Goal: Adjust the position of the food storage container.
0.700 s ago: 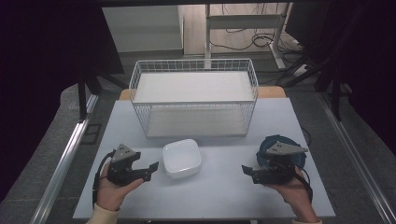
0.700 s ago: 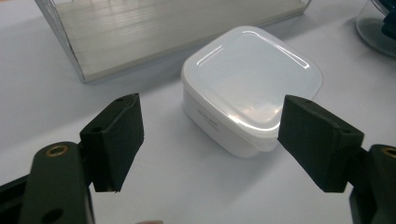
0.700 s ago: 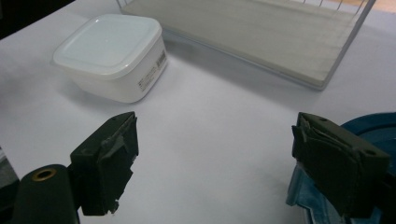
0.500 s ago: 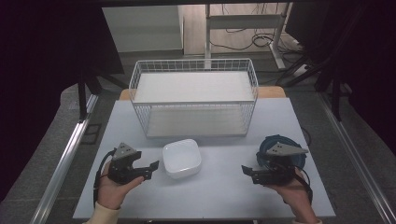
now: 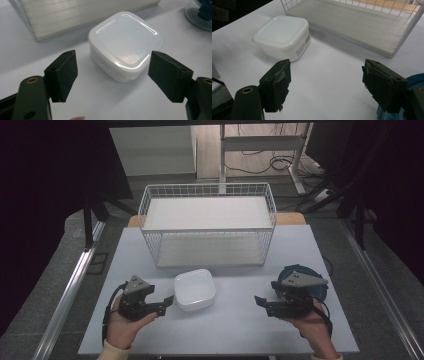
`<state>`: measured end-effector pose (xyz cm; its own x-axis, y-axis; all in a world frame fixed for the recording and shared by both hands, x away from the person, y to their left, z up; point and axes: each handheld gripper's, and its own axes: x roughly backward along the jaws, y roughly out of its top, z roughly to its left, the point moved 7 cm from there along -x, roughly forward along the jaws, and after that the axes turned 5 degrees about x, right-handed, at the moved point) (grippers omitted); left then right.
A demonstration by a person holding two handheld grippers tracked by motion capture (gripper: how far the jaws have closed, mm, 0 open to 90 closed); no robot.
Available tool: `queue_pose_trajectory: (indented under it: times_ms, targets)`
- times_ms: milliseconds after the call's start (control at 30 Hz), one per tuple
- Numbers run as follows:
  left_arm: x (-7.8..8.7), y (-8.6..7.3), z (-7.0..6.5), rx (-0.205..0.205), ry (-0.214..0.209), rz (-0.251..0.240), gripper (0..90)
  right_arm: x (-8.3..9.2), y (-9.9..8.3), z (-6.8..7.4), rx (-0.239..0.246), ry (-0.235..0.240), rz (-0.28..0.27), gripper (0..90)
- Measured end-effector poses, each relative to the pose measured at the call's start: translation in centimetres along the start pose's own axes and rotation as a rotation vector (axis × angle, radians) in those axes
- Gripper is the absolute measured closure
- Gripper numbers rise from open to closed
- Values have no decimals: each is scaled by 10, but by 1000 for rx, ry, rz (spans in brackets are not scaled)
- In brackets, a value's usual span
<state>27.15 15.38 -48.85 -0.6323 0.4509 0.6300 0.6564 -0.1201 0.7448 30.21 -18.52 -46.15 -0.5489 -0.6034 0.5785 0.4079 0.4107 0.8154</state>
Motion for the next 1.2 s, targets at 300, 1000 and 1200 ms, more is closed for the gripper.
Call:
queue_pose_trajectory:
  times_ms: [300,1000,1200]
  targets:
    - [1,-2,4,-6,13,-9,210,6,8,-10,-22,-36,-23,252]
    - [7,-2,14,27,20,2,202,8,21,-39,-52,-59,78,340]
    - [3,-5,9,14,41,17,192,11,19,-71,-89,-72,105,397]
